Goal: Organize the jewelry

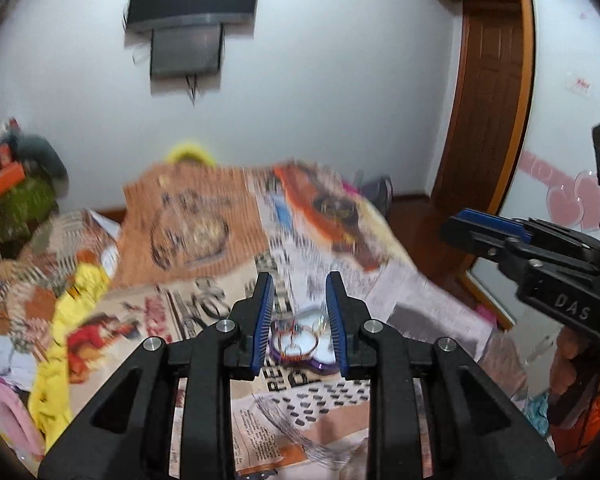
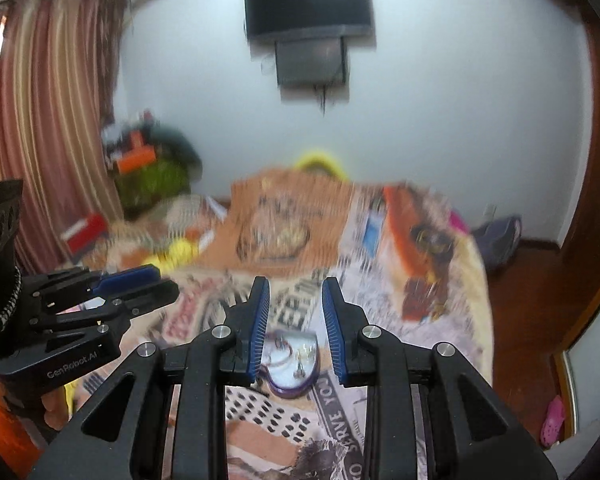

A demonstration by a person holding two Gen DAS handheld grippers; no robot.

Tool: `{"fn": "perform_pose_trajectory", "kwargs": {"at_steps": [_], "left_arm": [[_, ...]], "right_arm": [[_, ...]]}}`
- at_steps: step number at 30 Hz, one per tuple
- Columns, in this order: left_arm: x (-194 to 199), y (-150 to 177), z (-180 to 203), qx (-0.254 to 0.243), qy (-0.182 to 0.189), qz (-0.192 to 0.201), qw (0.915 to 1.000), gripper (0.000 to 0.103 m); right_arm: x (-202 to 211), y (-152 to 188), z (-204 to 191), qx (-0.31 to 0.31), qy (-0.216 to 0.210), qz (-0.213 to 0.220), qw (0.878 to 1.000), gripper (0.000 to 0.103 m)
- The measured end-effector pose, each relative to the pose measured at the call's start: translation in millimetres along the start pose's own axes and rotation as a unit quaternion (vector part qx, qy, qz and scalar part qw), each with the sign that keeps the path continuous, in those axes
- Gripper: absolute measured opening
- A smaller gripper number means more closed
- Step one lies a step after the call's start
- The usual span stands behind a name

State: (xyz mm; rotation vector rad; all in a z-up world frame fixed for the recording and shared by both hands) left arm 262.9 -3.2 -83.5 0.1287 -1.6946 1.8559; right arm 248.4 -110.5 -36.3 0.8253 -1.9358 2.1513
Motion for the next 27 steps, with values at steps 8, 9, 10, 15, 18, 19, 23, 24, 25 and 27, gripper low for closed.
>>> {"fn": "perform_pose_trajectory", "kwargs": {"at_steps": [8, 9, 10, 15, 18, 19, 23, 24, 25, 27], "left_arm": [[101.4, -38.4, 44.0, -0.039, -0.026, 0.135, 0.9898, 0.043], [110.4, -39.6, 47.6, -0.038, -0.025, 0.147, 0.9881, 0.048], [119.8, -39.4, 51.4, -0.037, -0.025, 0.159, 0.9863, 0.050], [146.2, -31.1, 57.0, -0.033, -0.053, 0.194, 0.9790, 0.097], [149.7, -25.3, 55.7, -0.024, -0.062, 0.202, 0.9772, 0.102], [149.2, -23.6, 55.7, -0.024, -0.064, 0.197, 0.9780, 0.102], [151.0, -18.3, 56.3, -0.023, -0.068, 0.191, 0.9790, 0.102], [152.6, -16.6, 56.1, -0.024, -0.069, 0.190, 0.9790, 0.102], [152.2, -15.9, 56.3, -0.026, -0.071, 0.189, 0.9791, 0.102], [156.1, -10.2, 60.9, -0.028, -0.072, 0.189, 0.9790, 0.102]], "right_arm": [[113.7, -35.3, 2.3, -0.026, 0.018, 0.145, 0.989, 0.024], [121.3, -35.4, 1.8, -0.027, 0.022, 0.155, 0.987, 0.025], [130.4, -34.6, 1.1, -0.029, 0.027, 0.167, 0.985, 0.029], [148.1, -24.9, 0.2, -0.042, 0.052, 0.199, 0.978, 0.070], [149.4, -19.4, -2.2, -0.037, 0.083, 0.206, 0.974, 0.090], [149.3, -17.8, -2.7, -0.036, 0.093, 0.207, 0.973, 0.097], [148.8, -15.7, -5.2, -0.030, 0.115, 0.209, 0.971, 0.102], [150.1, -16.2, -6.0, -0.029, 0.115, 0.208, 0.971, 0.102], [150.1, -16.2, -7.1, -0.027, 0.115, 0.206, 0.971, 0.102], [152.5, -16.3, -5.8, -0.026, 0.114, 0.204, 0.972, 0.102]]}}
Point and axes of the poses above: each gripper's, at about its wrist camera, not at the fingertips, and x roughly against the way its jaws point, z to its right, y to its underside, the point moved 9 cm from there along -x, roughly the way its jaws point, and after that the axes turned 12 degrees about y, right-handed, at the moved point
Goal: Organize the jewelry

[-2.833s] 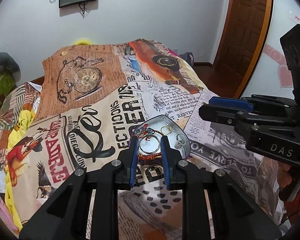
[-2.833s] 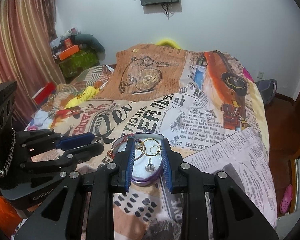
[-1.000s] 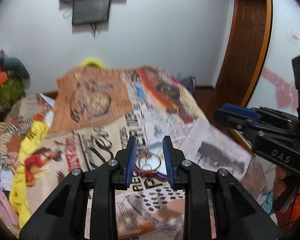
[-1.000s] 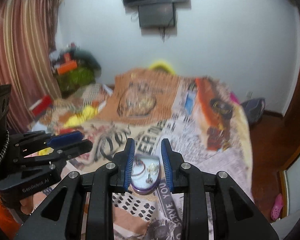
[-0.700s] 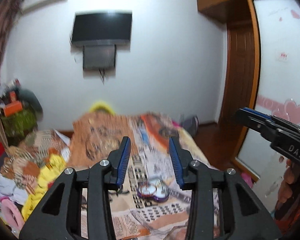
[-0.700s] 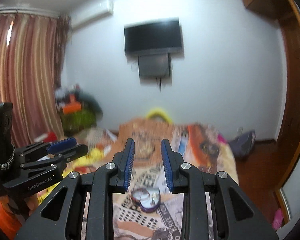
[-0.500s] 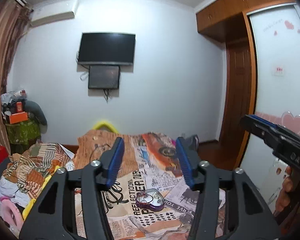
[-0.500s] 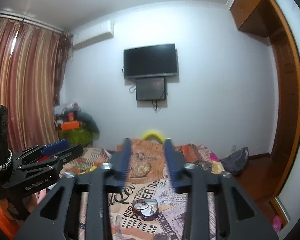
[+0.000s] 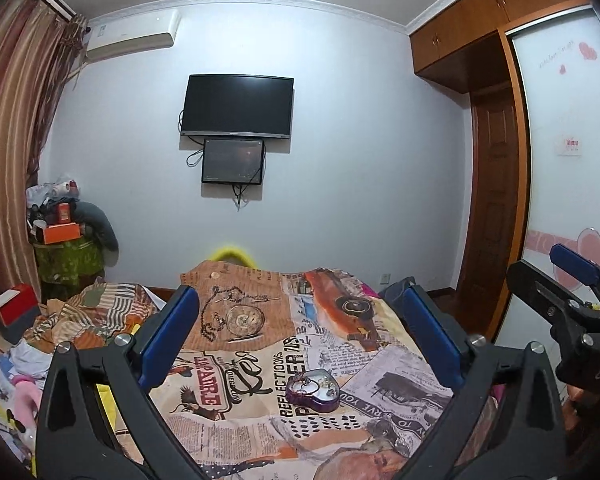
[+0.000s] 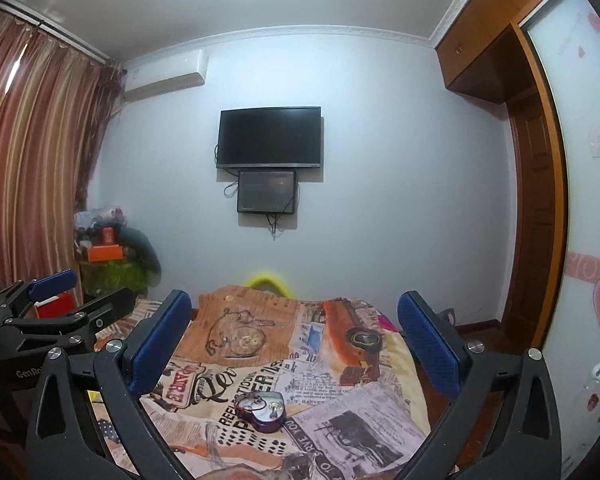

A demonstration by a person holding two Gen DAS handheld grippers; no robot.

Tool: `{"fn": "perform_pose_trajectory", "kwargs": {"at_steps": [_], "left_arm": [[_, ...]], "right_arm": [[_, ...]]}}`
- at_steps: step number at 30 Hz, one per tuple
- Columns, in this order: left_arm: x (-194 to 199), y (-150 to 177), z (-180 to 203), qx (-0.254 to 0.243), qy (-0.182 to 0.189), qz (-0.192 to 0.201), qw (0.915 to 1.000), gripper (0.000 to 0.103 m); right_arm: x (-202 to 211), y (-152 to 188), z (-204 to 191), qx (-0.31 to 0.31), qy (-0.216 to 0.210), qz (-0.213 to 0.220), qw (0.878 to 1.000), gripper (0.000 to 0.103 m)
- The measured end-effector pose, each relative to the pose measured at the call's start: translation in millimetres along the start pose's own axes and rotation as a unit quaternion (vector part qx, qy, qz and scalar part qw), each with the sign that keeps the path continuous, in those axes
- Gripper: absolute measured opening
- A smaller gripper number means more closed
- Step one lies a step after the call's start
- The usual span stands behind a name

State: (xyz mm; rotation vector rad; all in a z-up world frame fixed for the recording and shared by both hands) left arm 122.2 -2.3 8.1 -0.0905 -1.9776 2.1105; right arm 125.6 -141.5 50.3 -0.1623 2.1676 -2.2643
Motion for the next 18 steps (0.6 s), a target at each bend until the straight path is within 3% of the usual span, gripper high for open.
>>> {"fn": "perform_pose_trajectory", "kwargs": {"at_steps": [18], "left_arm": [[0.8, 4.7, 9.6, -0.006, 0.004, -0.007, 0.9999, 0.102]], "right_arm": [[8.3, 7.2, 11.0, -0.013, -0.006, -0.018, 1.000, 0.102]]}}
Point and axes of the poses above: each gripper's, at about its wrist camera, not at the fingertips, and x roughly against the way its jaws point, z to its right, y to its underside, the point moved 9 cm from there along -x, roughly the way its jaws point, and after that the axes turned 12 degrees about y, right-handed, at the moved point
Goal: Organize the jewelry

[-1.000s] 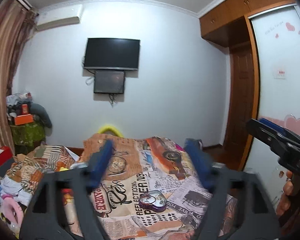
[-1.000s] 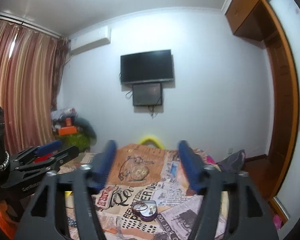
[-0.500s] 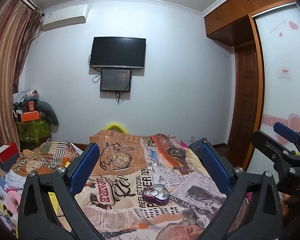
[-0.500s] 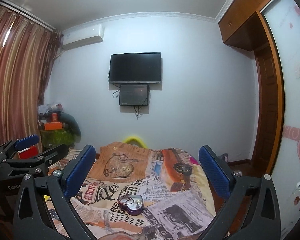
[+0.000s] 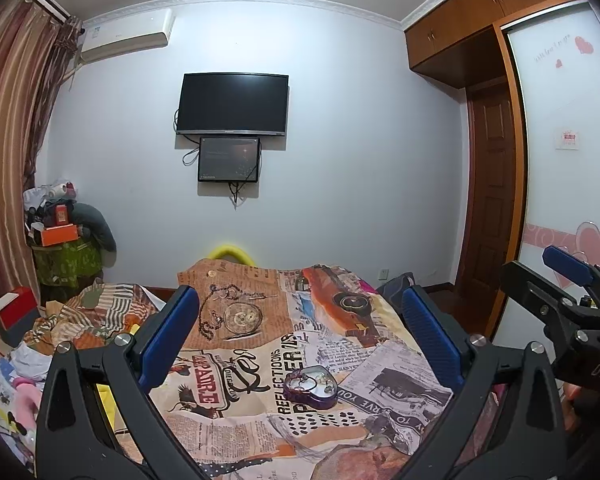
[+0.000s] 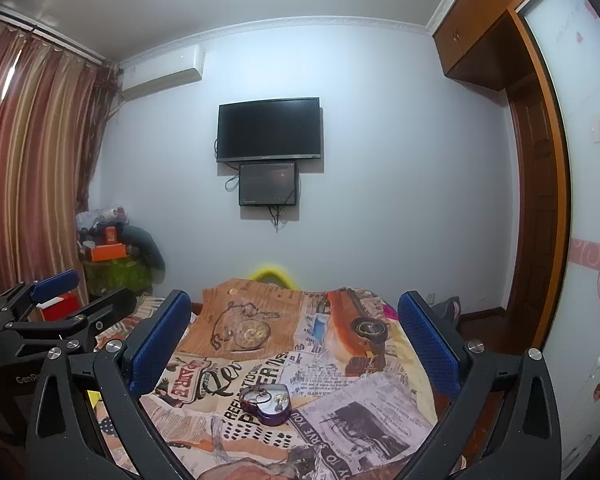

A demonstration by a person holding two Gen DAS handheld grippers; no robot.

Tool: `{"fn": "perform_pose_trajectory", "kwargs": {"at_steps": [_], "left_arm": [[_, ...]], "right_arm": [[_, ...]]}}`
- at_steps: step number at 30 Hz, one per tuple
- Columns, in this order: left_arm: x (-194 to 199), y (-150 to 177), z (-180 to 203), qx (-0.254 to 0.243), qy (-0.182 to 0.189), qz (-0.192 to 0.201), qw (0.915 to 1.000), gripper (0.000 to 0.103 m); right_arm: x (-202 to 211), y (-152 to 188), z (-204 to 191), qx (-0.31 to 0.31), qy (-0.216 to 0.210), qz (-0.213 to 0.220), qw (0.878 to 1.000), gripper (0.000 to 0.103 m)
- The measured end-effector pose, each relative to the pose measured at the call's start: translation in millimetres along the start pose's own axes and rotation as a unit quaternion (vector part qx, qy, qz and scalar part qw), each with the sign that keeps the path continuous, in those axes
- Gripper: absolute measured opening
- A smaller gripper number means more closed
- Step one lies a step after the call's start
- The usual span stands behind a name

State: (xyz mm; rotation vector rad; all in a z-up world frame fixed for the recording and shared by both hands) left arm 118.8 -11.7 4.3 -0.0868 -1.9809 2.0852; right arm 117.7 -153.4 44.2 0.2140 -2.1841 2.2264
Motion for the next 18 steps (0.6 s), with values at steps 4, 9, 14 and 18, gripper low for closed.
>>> {"fn": "perform_pose_trajectory", "kwargs": {"at_steps": [4, 9, 14, 18], "left_arm": [[-1.7, 1.3, 1.2, -0.002, -0.001, -0.004, 1.0000, 0.102], [-4.9, 2.3, 1.7, -0.002, -0.001, -0.007, 1.0000, 0.102], [-6.7, 3.5, 1.3, -0.001, 0.000, -0.010, 0.9999, 0.102], [-7.0, 4.7, 1.7, -0.002, 0.003, -0.013, 0.9999, 0.102]], "right_arm": [[-0.2, 2.8, 1.1, -0.003, -0.001, -0.005, 1.000, 0.102], [-1.8, 3.2, 3.4, -0.006, -0.002, -0.010, 1.000, 0.102], [-2.6, 2.2, 6.2, -0.009, -0.001, -0.013, 1.000, 0.102], [-4.3, 1.6, 6.7, -0.013, -0.002, -0.015, 1.000, 0.102]]}}
Point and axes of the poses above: each gripper's, at about its wrist camera, not at the fingertips, and x roughly against the way its jaws point, z to its right, y to its underside, the point moved 9 cm from there along -x, roughly the way its jaws point, and after that the axes turned 12 degrees about y, right-handed, at the moved point
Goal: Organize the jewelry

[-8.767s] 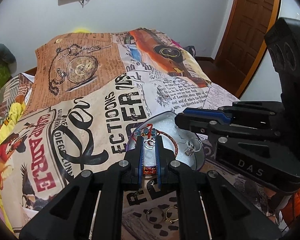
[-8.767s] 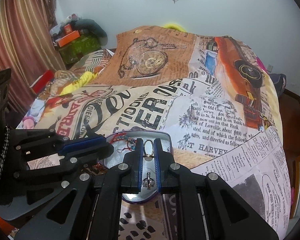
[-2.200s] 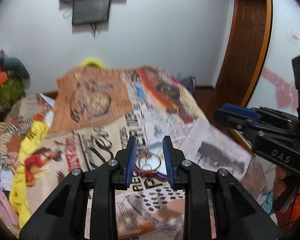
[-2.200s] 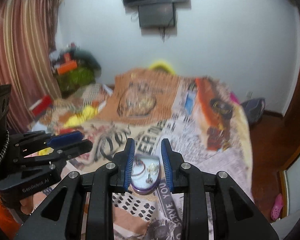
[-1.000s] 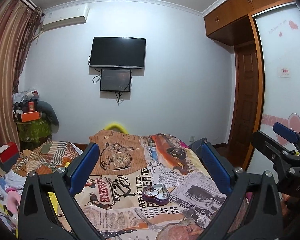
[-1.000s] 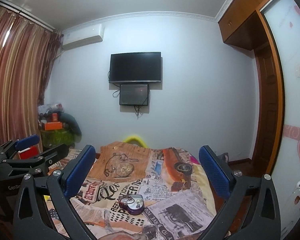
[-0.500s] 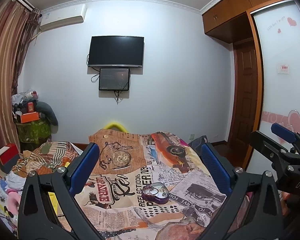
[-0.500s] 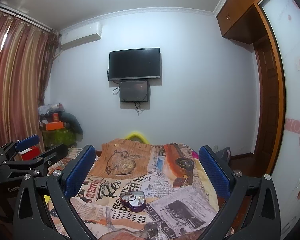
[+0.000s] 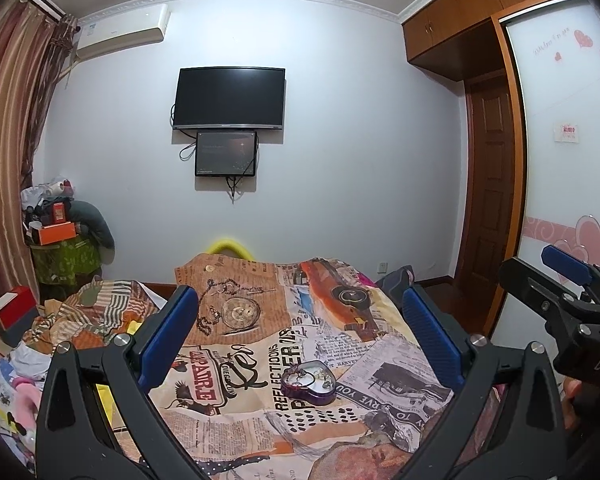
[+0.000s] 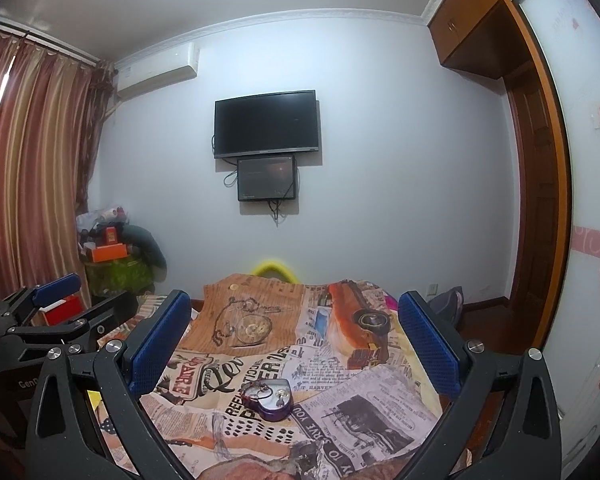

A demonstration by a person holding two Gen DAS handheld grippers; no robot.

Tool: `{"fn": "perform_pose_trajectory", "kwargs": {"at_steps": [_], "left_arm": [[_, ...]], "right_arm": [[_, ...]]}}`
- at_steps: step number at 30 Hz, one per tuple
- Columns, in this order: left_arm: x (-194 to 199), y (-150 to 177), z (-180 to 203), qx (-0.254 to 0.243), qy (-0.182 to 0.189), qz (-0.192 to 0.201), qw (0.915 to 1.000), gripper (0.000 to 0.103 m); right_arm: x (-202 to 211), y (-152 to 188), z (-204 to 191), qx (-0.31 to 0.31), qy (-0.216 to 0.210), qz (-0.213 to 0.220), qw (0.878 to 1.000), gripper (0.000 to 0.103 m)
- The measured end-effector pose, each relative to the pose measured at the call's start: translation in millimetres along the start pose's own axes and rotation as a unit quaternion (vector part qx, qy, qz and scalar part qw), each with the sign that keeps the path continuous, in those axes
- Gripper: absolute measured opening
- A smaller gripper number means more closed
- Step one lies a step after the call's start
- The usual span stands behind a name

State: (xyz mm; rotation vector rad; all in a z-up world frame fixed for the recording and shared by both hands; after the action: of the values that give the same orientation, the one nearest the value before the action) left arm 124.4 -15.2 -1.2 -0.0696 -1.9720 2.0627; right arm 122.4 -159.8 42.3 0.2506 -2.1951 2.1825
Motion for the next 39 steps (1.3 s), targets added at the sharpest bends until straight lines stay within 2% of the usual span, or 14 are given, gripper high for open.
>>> {"fn": "perform_pose_trajectory", "kwargs": {"at_steps": [39], "left_arm": [[-11.4, 7.5, -1.7, 0.009, 0.022, -0.019, 0.9995, 0.102]], "right_arm": [[-10.0, 8.6, 0.0, -0.005, 0.001, -0.018, 1.000, 0.103]]}}
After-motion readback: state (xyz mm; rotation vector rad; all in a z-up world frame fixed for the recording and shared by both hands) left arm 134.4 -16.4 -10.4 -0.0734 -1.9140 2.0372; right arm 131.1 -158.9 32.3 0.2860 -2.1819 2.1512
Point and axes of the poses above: each gripper's, at about its wrist camera, not at the fingertips, and x roughly against the way its jaws point, z to its right, y to its underside, the point moved 9 cm from there along -x, roughly the way its jaws point, and after that the axes turned 12 degrees about y, right-handed, at the moved point
